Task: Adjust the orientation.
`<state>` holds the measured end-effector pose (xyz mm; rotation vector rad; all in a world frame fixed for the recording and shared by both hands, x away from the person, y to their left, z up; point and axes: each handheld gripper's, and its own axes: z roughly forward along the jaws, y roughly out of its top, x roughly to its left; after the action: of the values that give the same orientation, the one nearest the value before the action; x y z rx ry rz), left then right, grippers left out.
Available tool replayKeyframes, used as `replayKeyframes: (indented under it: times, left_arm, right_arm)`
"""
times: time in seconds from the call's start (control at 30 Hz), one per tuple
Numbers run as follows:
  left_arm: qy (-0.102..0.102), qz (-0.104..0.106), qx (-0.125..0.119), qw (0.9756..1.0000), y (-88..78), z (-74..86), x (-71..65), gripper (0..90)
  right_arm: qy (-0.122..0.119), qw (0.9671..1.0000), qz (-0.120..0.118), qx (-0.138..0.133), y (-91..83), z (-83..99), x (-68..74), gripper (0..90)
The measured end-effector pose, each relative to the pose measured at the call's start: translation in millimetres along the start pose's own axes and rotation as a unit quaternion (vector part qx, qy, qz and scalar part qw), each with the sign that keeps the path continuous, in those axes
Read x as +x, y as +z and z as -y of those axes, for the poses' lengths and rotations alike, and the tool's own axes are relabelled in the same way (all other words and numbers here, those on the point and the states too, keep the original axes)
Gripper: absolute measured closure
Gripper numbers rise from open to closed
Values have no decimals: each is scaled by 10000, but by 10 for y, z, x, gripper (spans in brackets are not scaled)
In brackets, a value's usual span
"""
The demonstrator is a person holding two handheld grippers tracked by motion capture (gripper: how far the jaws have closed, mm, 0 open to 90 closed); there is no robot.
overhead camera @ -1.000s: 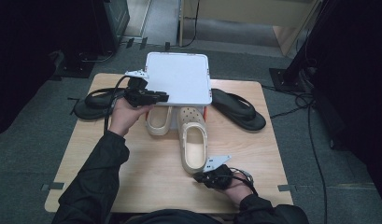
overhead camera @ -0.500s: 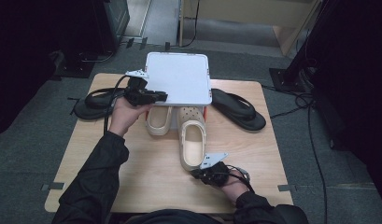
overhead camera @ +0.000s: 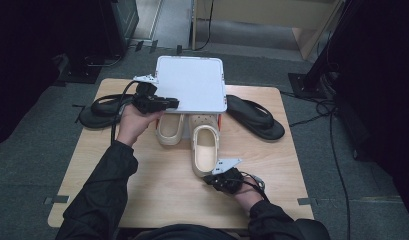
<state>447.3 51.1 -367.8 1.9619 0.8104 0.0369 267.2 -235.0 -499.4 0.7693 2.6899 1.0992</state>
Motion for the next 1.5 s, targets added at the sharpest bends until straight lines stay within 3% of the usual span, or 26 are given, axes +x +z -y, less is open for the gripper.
replayKeyframes:
  times: [0.23, 0.43, 0.93, 1.27, 1.5]
  left_arm:
    - [1, -7, 2, 10000, 1, 0, -2, 805]
    - [-7, -2, -4, 10000, 0, 1, 3, 805]
    - [-2, -1, -22, 10000, 2, 4, 2, 806]
    - [-3, 5, -31, 10000, 4, 6, 2, 806]
    - [-1, -3, -28, 10000, 3, 7, -1, 806]
  right_arm:
    - [-145, 9999, 7, -86, 58, -85, -7, 874]
    - [23, 9994, 72, -323, 76, -158, -97, 873]
    - [109, 9991, 328, -225, 139, -350, -299, 867]
    - [324, 9983, 359, -326, 143, -422, -495, 866]
    - [349, 9983, 383, -285, 165, -492, -596, 859]
